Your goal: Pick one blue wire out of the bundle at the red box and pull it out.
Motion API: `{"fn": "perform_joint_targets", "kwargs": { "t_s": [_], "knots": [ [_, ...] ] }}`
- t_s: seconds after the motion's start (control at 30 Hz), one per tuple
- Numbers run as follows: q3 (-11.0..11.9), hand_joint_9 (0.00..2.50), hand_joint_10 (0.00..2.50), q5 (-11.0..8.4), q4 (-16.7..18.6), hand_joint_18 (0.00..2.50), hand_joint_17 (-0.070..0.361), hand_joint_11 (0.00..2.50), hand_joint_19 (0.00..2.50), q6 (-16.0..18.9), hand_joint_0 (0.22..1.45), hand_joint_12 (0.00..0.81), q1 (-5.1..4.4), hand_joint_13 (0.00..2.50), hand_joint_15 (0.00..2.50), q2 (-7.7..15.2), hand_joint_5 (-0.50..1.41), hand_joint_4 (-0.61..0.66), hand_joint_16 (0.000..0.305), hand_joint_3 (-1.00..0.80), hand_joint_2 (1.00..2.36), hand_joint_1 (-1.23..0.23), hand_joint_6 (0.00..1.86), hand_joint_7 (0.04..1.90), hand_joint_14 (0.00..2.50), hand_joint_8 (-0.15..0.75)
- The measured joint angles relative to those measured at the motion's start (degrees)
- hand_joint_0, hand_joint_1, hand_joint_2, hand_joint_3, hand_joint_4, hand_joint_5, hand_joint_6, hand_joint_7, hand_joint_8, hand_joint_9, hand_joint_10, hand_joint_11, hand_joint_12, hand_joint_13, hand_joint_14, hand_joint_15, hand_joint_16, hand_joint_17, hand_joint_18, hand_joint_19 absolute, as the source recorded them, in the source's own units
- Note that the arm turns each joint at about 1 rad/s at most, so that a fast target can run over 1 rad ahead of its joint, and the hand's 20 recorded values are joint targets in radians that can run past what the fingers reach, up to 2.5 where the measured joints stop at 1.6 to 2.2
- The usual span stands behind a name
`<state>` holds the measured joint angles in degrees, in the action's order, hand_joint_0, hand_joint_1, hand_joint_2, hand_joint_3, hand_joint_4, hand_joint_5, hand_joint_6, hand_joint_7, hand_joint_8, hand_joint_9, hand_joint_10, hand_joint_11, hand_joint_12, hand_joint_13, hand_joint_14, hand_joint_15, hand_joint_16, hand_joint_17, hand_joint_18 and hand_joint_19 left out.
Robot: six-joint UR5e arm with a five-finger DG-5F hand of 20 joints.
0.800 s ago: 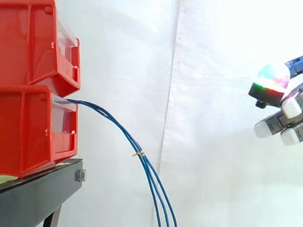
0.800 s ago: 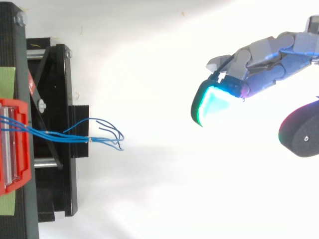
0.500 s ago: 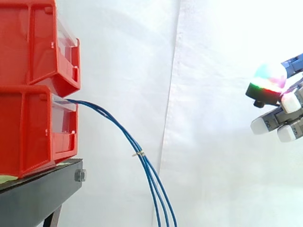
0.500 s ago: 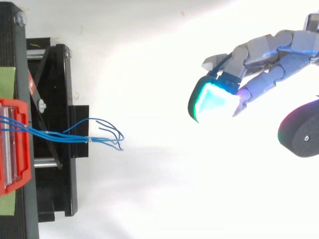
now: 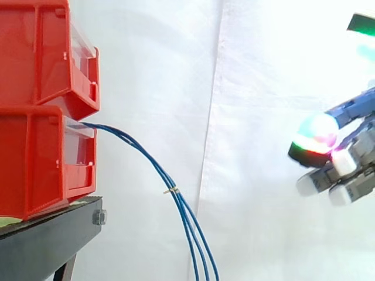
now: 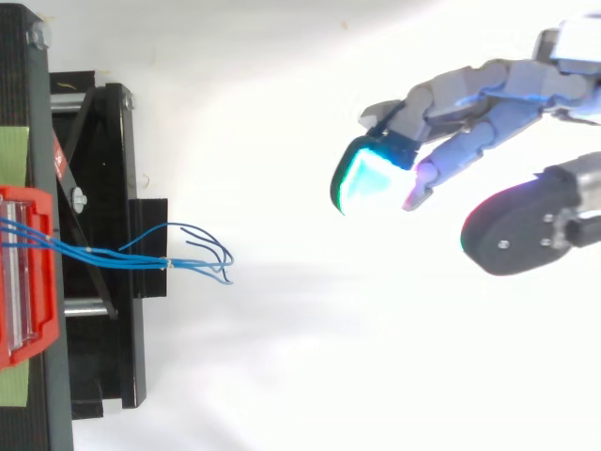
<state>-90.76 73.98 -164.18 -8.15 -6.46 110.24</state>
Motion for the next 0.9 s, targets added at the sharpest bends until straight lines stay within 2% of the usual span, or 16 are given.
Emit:
{"fn": "perform_joint_targets", "kwargs": {
  "t_s": [0.1, 0.3, 0.53, 0.67, 0.9],
  "knots": [
    [0.87, 0.76, 0.01, -0.01, 1.61, 0.32, 0.146, 0.27, 0.22, 0.09, 0.51, 0.438, 0.22, 0.34, 0.06, 2.23, -0.16, 0.39, 0.065, -0.42, 1.01, -0.48, 0.50, 0.91, 0.00, 0.368],
    [4.02, 0.77, 0.01, -0.06, 3.30, 0.34, 0.145, 0.27, 0.22, 0.10, 0.52, 0.440, 0.65, 0.35, 0.06, 6.24, -0.16, 0.40, 0.065, -0.43, 1.01, -0.48, 0.50, 0.92, 0.00, 0.369],
    [9.10, 0.79, 0.01, 0.37, 3.73, 0.35, 0.145, 0.28, 0.23, 0.12, 0.52, 0.439, 1.41, 0.37, 0.07, 11.11, -0.15, 0.40, 0.065, -0.43, 1.01, -0.48, 0.50, 0.93, 0.00, 0.376],
    [10.22, 0.80, 0.01, 0.42, 5.19, 0.36, 0.145, 0.29, 0.23, -0.01, 0.52, 0.439, 1.53, 0.37, 0.07, 12.84, -0.15, 0.40, 0.064, -0.43, 1.01, -0.48, 0.50, 0.93, 0.00, 0.373],
    [12.16, 0.81, 0.01, 0.51, 10.31, 0.37, 0.145, 0.29, 0.24, 0.02, 0.52, 0.441, 1.86, 0.39, 0.07, 17.08, -0.15, 0.40, 0.064, -0.43, 1.01, -0.48, 0.50, 0.93, 0.00, 0.376]
  ]
}}
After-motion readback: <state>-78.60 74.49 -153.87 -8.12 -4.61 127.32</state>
